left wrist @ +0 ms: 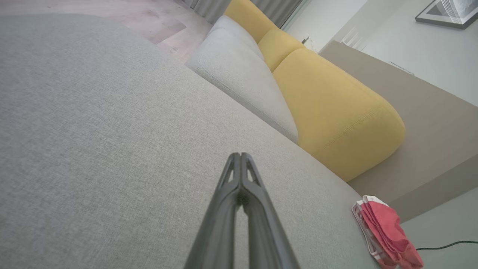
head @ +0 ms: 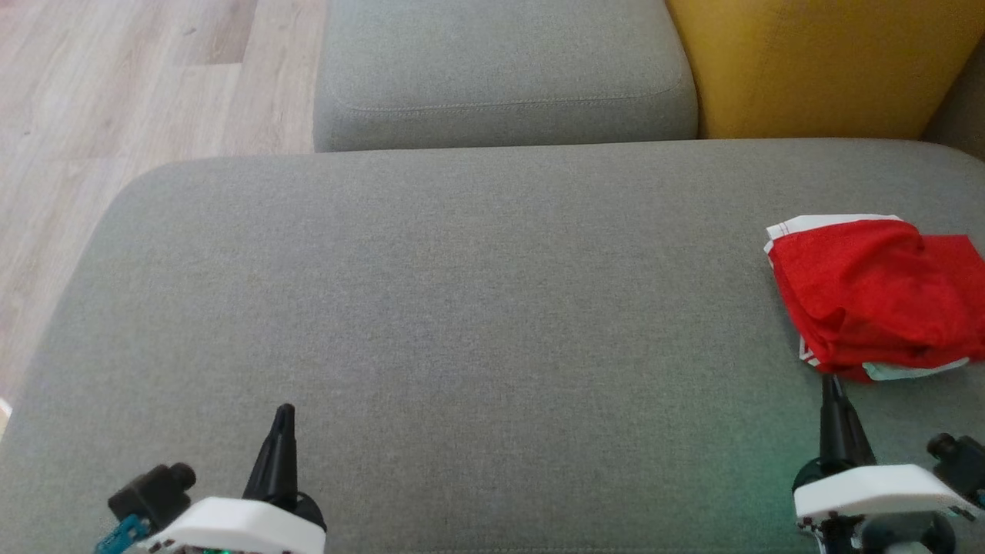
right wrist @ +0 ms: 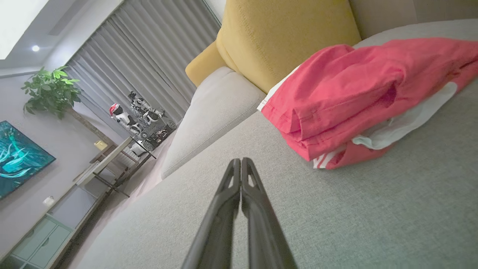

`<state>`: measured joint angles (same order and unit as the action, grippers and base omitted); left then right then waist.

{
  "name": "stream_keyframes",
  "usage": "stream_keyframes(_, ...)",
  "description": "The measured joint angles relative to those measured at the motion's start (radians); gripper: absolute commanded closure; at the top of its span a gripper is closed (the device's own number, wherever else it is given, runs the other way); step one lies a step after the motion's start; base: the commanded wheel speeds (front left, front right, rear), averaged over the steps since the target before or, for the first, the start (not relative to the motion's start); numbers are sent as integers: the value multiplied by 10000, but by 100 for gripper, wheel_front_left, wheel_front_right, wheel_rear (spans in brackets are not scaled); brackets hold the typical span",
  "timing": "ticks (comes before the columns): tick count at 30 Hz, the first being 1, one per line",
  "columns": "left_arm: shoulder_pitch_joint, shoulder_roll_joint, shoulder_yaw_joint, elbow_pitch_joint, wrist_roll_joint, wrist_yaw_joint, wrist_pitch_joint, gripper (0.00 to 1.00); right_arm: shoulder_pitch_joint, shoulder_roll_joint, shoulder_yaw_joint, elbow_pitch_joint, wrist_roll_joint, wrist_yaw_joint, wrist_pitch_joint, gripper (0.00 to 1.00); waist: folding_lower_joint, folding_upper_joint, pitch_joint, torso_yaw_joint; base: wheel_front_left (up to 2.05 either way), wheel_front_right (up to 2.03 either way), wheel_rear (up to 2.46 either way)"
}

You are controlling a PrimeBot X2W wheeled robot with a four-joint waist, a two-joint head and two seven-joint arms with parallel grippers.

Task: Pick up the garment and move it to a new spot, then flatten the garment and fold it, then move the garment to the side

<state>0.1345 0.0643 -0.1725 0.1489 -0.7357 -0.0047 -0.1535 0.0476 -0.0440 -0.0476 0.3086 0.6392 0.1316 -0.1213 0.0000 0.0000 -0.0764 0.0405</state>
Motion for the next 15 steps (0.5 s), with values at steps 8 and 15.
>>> stream_keyframes(8,-92,10,234,140,-917,-132,213,100,-28,0,-98,-23,965,0,259,100,0,0,79,-40,0,0,0)
stream_keyframes(15,-277,12,316,190,-1586,-228,389,100,-225,0,-178,-48,1666,0,430,100,0,0,139,-70,0,0,0)
